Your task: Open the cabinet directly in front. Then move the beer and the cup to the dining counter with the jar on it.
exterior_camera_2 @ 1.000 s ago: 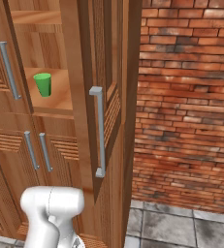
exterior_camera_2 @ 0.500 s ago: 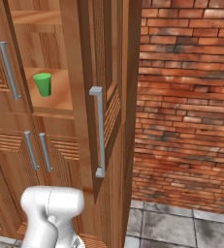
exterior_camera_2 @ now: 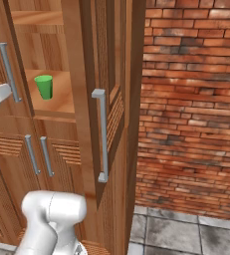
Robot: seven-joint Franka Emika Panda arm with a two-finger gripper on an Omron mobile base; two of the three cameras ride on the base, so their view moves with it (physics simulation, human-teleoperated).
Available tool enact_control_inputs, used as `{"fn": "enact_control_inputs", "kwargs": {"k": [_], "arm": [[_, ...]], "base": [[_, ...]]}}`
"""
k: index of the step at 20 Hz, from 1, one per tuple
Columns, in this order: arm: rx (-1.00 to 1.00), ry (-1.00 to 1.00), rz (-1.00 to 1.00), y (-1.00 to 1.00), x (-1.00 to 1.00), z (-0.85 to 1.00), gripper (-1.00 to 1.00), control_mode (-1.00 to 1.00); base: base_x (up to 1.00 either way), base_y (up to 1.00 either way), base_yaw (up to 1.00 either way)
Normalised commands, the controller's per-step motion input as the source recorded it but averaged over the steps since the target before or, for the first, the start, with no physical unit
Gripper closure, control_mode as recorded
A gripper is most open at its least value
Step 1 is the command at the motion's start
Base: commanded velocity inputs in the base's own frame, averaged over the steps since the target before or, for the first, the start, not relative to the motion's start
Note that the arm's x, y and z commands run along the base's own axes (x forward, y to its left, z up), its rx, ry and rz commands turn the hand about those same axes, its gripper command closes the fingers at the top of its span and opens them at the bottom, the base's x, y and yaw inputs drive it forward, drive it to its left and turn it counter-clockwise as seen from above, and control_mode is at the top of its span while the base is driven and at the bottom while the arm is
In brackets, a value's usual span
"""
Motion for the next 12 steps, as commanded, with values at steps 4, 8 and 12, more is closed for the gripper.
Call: {"fn": "enact_control_inputs", "kwargs": {"k": [4, 8, 12], "arm": [[0.00, 0.00, 0.00, 0.02, 0.72, 0.00, -1.00, -1.00], [0.00, 0.00, 0.00, 0.17, 0.80, -0.02, -1.00, -1.00], [0.00, 0.00, 0.00, 0.31, 0.91, -0.05, -1.00, -1.00]], "base": [[0.00, 0.00, 0.00], [0.00, 0.00, 0.00], [0.00, 0.00, 0.00]]}}
